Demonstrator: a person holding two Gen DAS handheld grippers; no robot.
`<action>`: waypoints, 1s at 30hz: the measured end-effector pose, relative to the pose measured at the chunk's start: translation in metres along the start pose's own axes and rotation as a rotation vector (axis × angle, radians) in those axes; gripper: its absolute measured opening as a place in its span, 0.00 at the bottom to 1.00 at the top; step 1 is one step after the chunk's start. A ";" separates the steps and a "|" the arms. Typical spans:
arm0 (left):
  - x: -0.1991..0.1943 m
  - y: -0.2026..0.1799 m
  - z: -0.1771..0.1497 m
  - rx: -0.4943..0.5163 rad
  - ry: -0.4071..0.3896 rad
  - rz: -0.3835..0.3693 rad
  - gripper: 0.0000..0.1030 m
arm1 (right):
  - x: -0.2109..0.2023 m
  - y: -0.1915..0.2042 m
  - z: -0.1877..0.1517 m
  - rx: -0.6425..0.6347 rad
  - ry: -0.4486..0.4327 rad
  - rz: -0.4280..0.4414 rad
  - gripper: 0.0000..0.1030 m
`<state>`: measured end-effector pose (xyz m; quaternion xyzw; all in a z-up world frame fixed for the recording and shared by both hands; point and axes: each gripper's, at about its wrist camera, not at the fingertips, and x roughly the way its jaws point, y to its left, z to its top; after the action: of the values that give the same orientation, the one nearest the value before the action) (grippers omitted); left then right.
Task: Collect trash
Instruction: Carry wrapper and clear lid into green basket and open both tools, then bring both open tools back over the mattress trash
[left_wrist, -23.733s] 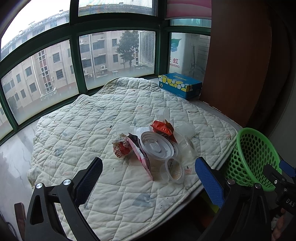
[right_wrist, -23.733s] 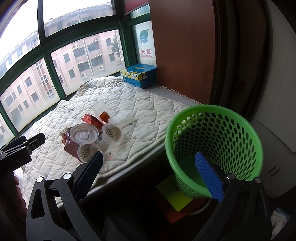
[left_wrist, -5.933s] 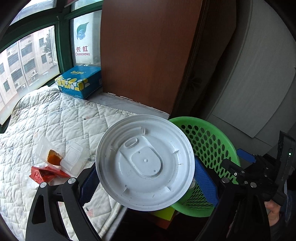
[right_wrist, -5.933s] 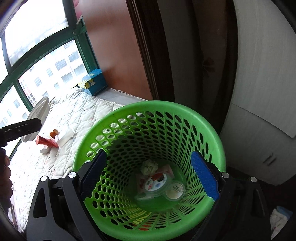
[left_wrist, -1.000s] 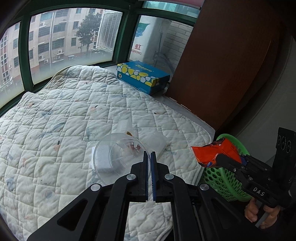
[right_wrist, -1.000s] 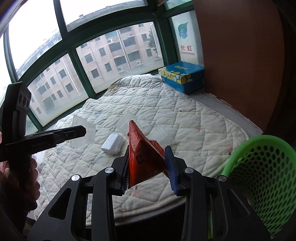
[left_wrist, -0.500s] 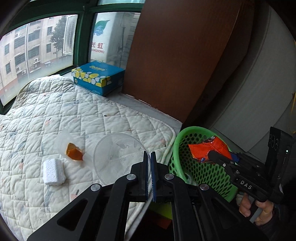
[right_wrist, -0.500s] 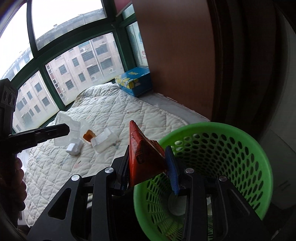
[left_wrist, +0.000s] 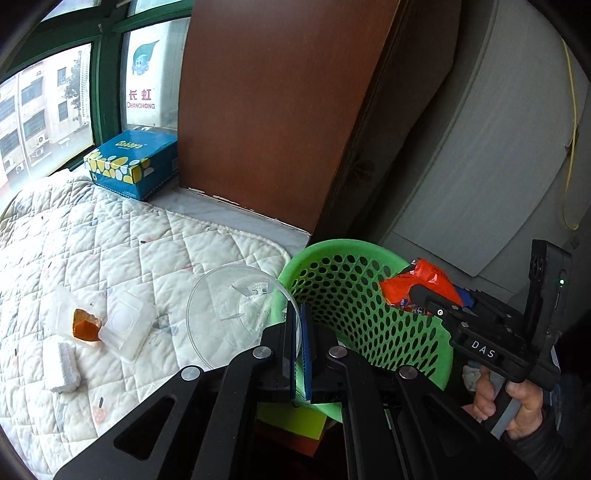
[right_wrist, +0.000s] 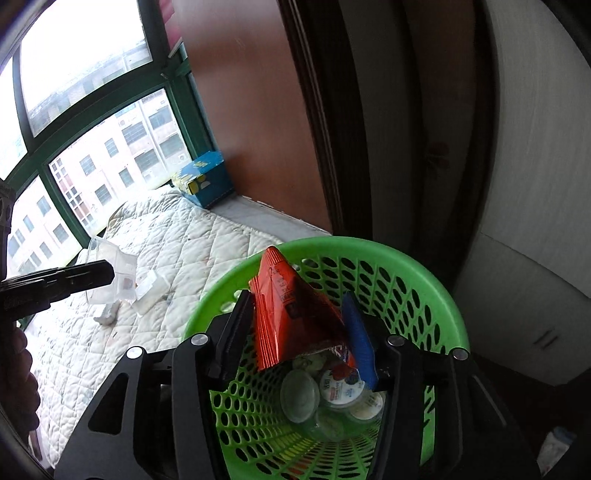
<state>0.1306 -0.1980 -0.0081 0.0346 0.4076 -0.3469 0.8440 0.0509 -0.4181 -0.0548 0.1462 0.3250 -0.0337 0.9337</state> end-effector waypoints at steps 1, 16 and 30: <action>0.001 -0.006 0.000 0.006 0.004 -0.005 0.03 | -0.002 -0.004 -0.001 0.002 -0.006 -0.006 0.53; 0.040 -0.055 0.000 0.080 0.080 -0.061 0.03 | -0.029 -0.041 -0.006 0.062 -0.073 -0.021 0.65; 0.062 -0.081 -0.008 0.106 0.130 -0.097 0.40 | -0.039 -0.055 -0.008 0.102 -0.098 -0.020 0.70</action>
<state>0.1024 -0.2914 -0.0394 0.0820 0.4439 -0.4056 0.7948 0.0068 -0.4698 -0.0507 0.1885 0.2783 -0.0668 0.9394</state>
